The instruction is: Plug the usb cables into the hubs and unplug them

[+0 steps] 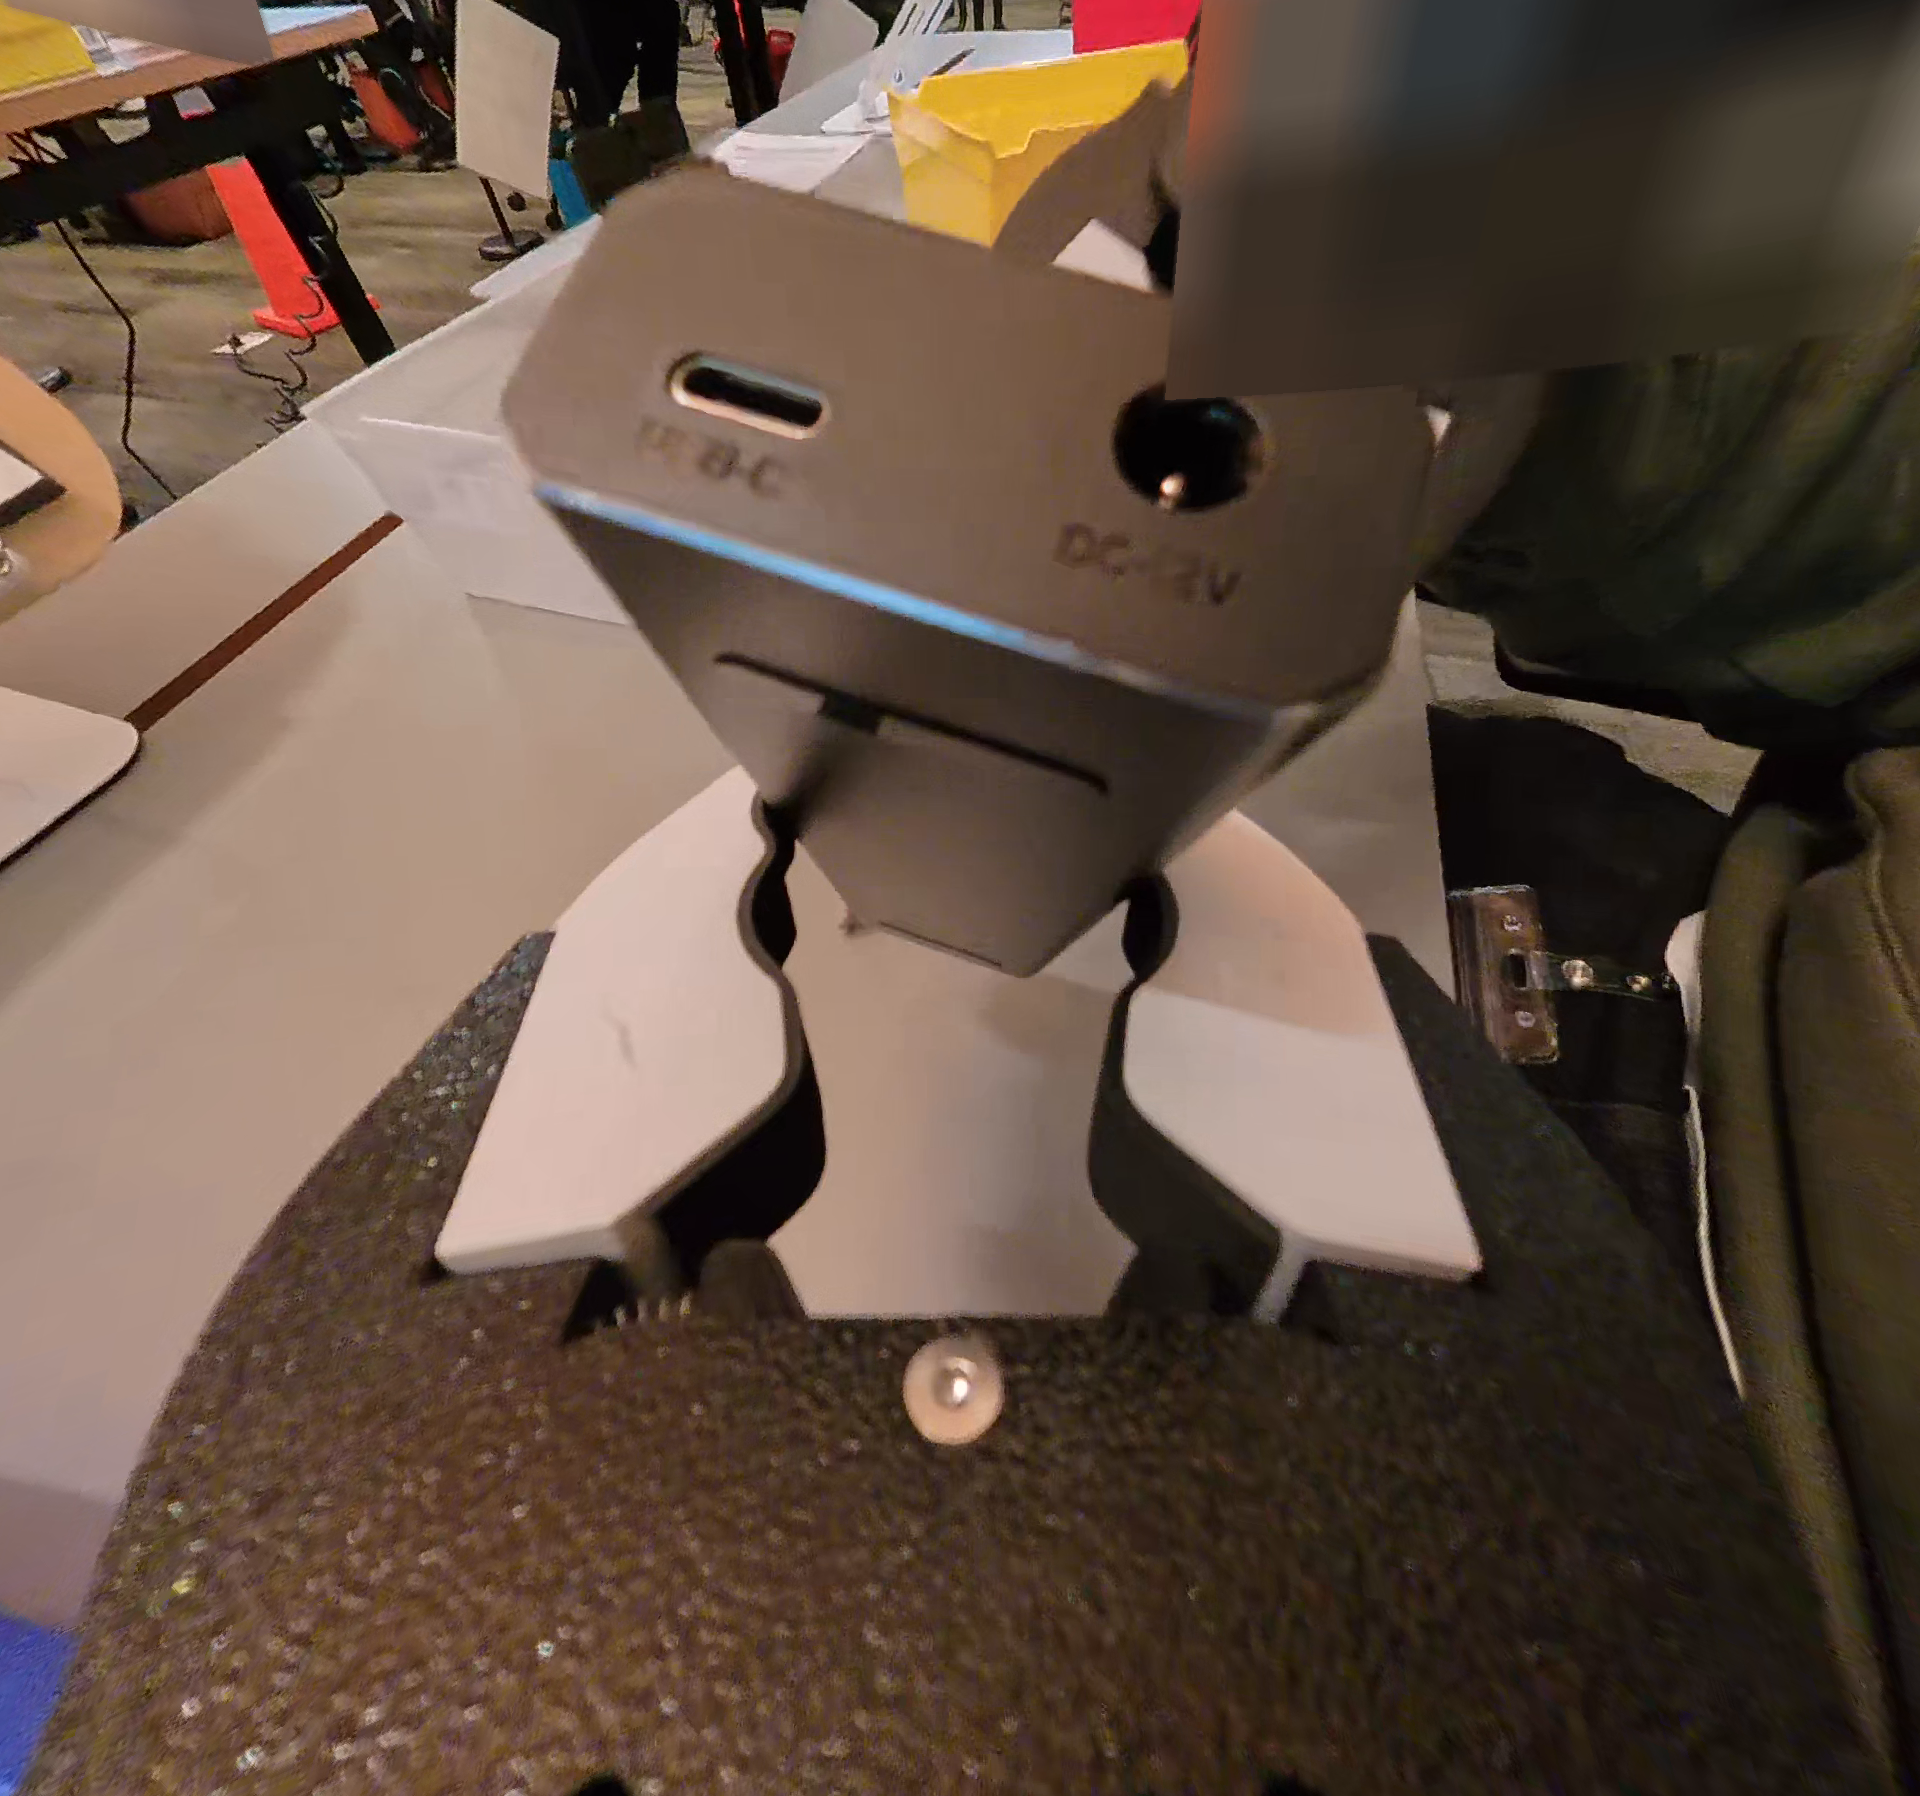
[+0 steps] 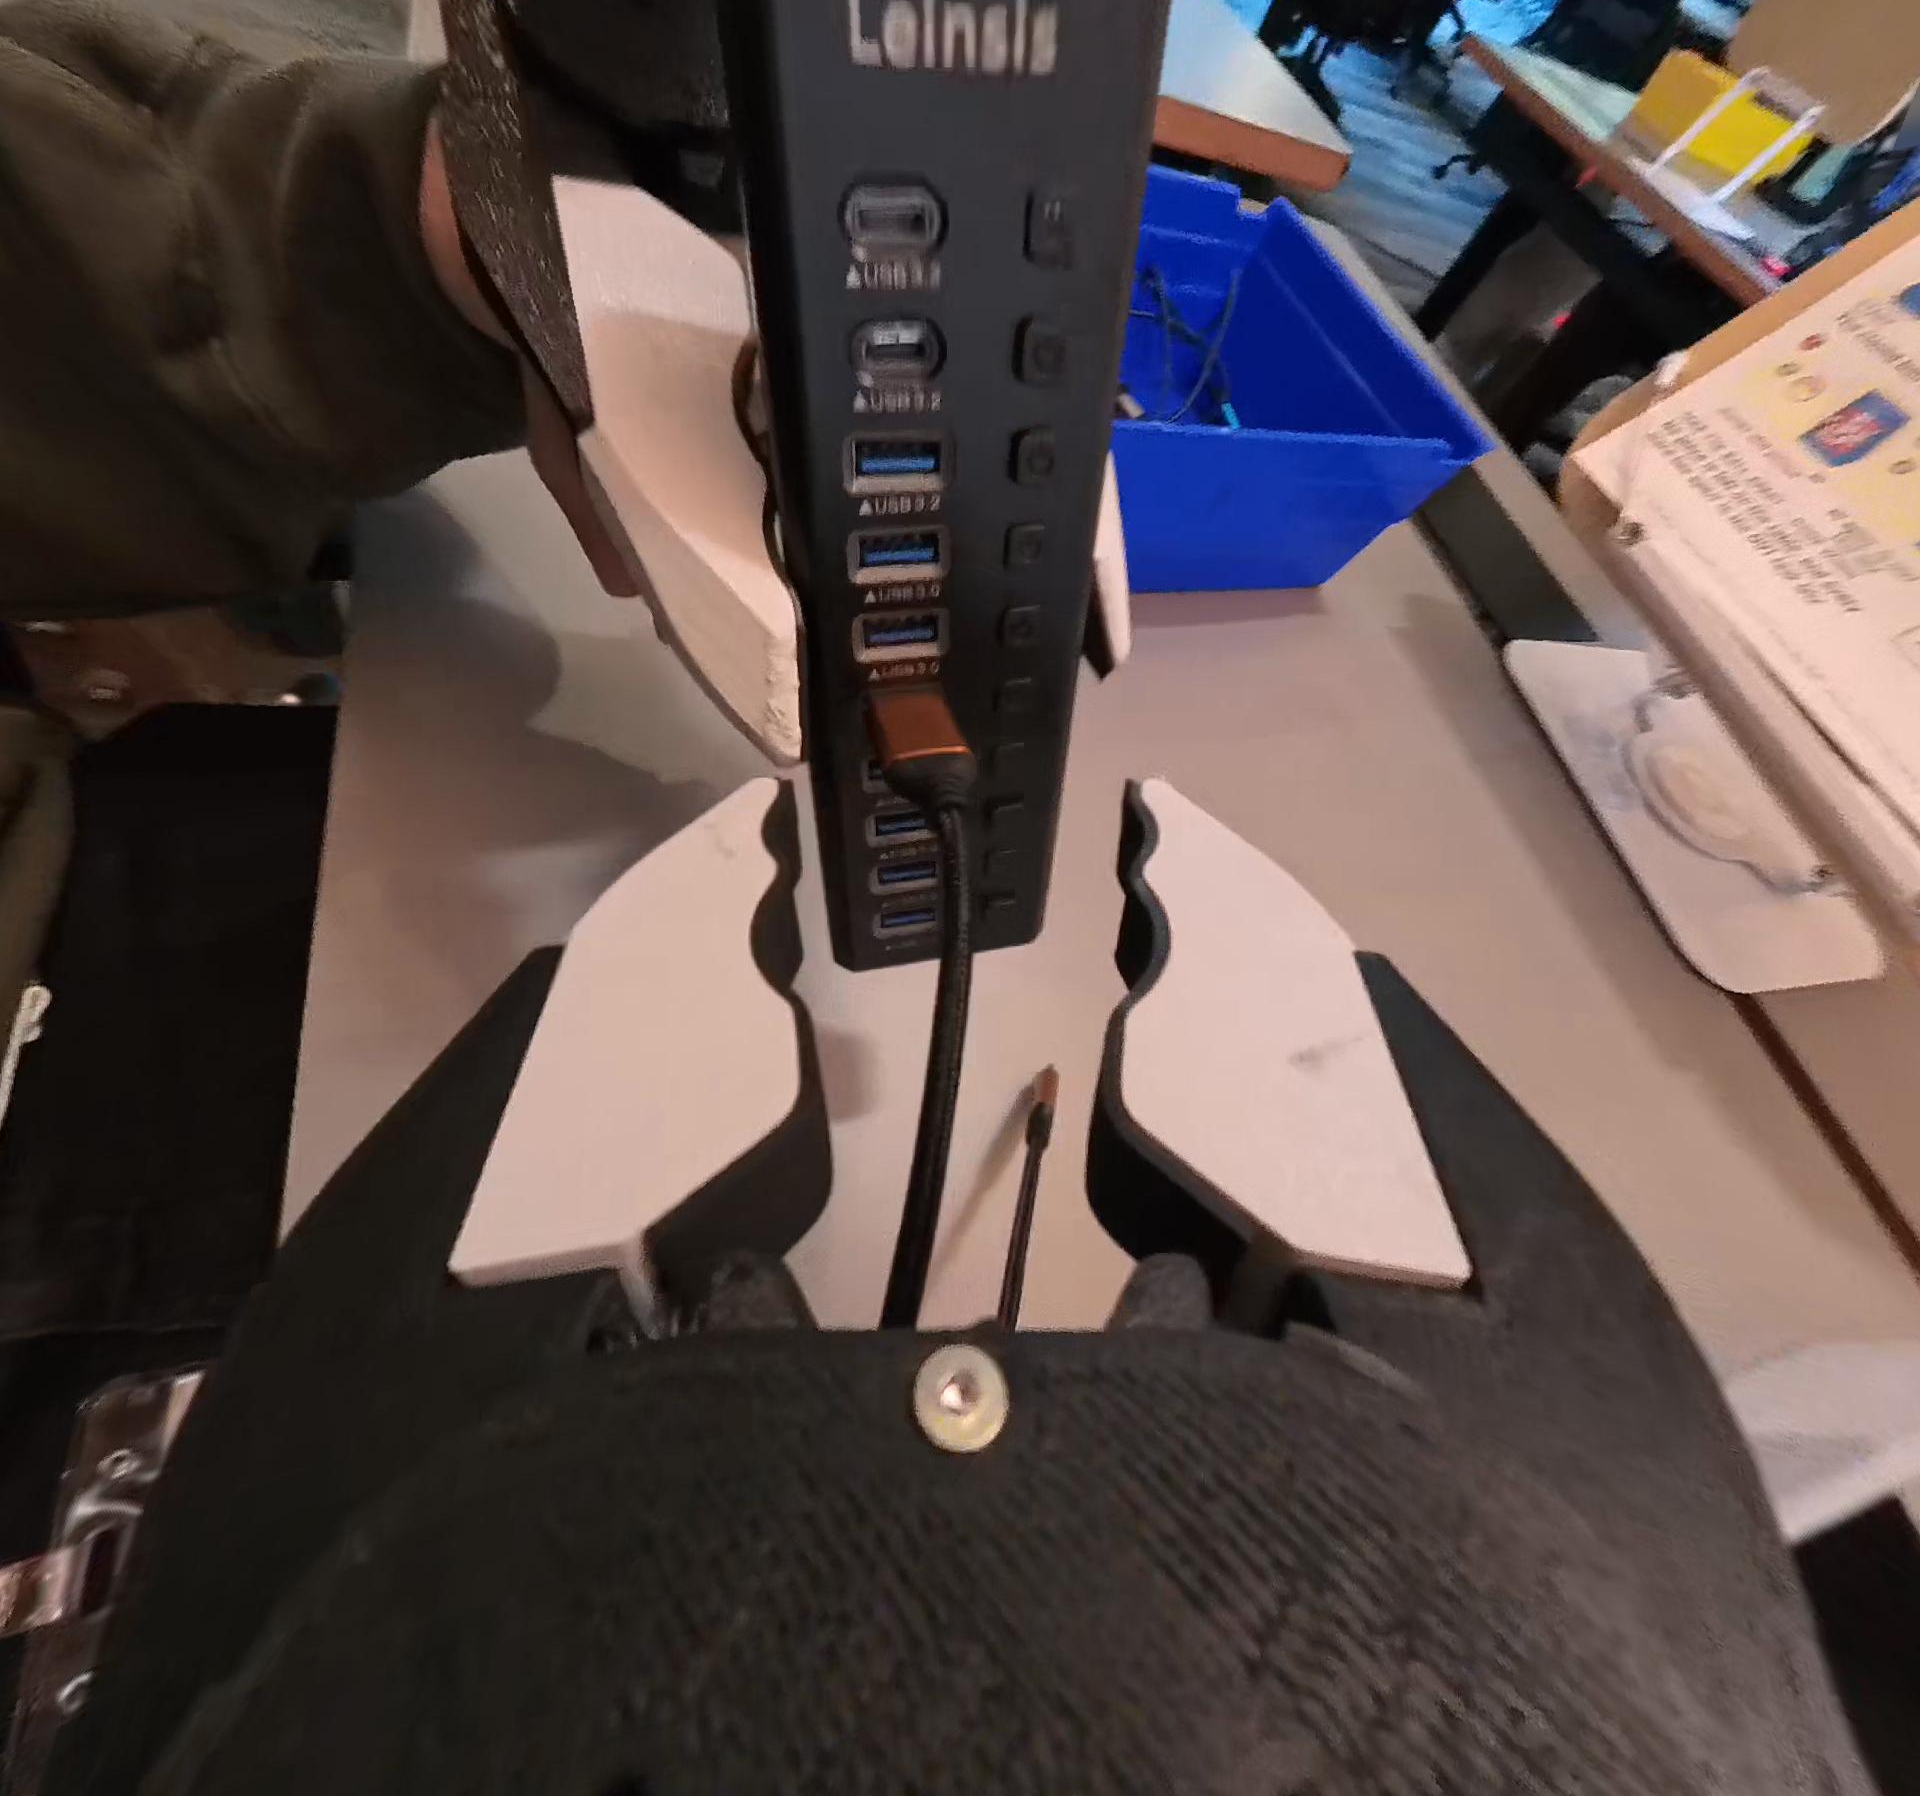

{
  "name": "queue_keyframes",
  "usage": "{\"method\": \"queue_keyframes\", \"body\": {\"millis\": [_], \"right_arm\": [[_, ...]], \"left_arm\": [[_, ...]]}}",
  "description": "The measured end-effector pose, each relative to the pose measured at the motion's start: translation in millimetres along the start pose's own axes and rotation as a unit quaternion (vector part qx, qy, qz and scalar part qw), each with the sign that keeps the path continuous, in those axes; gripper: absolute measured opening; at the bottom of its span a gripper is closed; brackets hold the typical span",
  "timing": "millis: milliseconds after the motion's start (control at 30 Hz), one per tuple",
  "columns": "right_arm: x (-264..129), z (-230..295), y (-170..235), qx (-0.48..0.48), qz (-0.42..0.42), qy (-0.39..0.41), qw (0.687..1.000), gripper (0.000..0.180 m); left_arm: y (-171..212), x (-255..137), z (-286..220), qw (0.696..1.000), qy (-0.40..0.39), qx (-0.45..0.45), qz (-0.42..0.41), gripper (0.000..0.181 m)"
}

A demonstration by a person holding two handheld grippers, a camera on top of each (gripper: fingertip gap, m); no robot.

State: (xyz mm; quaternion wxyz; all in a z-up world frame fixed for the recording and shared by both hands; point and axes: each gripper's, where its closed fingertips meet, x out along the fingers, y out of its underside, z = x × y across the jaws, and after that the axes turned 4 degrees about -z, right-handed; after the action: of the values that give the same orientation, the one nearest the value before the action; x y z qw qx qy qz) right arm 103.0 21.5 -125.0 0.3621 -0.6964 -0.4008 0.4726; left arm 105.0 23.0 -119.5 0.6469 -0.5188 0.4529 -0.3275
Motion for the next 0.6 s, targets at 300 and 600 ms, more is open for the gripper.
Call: {"method": "queue_keyframes", "body": {"millis": [300,600], "right_arm": [[23,5,8,0.037,-0.038,0.001,0.999,0.055],[28,9,-3,0.060,-0.096,0.004,0.994,0.057]], "left_arm": [[-9,-1,0,1.000,-0.011,-0.020,-0.007,0.061],[-27,-9,-4,0.997,0.006,-0.018,-0.074,0.062]]}}
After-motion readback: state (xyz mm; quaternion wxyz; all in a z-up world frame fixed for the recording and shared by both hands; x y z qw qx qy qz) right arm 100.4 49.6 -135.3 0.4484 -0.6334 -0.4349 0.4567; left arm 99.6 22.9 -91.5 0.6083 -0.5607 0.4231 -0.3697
